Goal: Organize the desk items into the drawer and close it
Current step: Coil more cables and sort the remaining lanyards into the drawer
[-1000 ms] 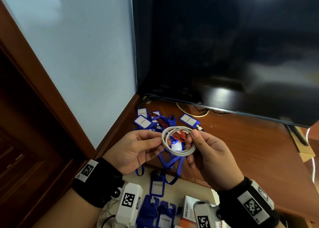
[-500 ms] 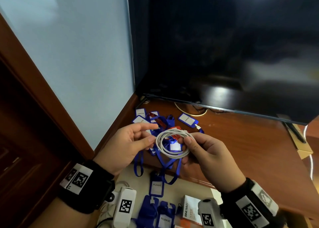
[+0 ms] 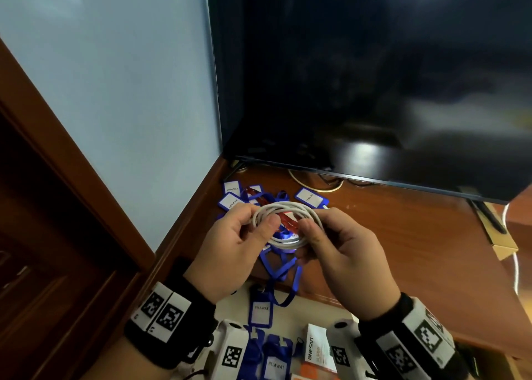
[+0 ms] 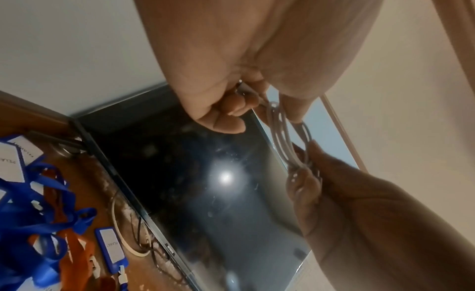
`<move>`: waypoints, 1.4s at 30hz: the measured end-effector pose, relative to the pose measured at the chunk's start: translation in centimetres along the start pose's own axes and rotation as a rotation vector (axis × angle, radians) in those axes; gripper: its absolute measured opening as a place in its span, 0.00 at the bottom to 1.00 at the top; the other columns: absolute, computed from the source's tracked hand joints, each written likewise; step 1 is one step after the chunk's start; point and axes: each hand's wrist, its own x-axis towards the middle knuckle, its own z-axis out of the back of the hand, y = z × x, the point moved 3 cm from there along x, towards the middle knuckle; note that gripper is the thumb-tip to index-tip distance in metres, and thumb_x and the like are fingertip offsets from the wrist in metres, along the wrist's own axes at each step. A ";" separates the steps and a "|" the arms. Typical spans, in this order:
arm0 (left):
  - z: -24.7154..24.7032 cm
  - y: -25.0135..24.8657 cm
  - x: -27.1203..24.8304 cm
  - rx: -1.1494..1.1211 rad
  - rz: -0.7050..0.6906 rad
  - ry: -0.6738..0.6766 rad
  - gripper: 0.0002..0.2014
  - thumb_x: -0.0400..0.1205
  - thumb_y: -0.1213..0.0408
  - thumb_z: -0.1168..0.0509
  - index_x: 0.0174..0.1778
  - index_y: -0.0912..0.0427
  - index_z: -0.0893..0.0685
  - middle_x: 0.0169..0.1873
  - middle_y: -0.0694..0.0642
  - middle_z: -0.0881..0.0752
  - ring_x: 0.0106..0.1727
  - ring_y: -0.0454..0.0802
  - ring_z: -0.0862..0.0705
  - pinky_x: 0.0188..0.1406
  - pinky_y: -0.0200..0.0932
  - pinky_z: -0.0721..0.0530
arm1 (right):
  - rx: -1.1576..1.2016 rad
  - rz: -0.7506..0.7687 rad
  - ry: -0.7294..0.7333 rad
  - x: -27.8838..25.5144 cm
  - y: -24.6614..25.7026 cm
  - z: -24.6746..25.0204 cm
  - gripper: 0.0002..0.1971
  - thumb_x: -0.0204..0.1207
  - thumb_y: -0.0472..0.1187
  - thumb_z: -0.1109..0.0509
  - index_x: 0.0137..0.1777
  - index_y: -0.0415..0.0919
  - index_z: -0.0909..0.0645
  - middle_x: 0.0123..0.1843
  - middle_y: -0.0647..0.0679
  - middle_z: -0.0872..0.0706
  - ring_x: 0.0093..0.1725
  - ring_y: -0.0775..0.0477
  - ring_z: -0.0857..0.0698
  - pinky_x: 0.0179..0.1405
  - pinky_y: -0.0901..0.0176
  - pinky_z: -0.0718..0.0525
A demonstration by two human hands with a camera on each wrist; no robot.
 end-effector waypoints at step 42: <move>0.4 -2.0 0.1 0.293 -0.318 -0.414 0.15 0.88 0.50 0.34 0.48 0.56 0.10 0.38 0.45 0.12 0.42 0.43 0.12 0.37 0.28 0.17 | 0.693 -0.442 0.044 0.5 0.5 0.5 0.11 0.72 0.32 0.24 0.53 0.29 0.12 0.37 0.33 0.11 0.27 0.47 0.13 0.23 0.64 0.14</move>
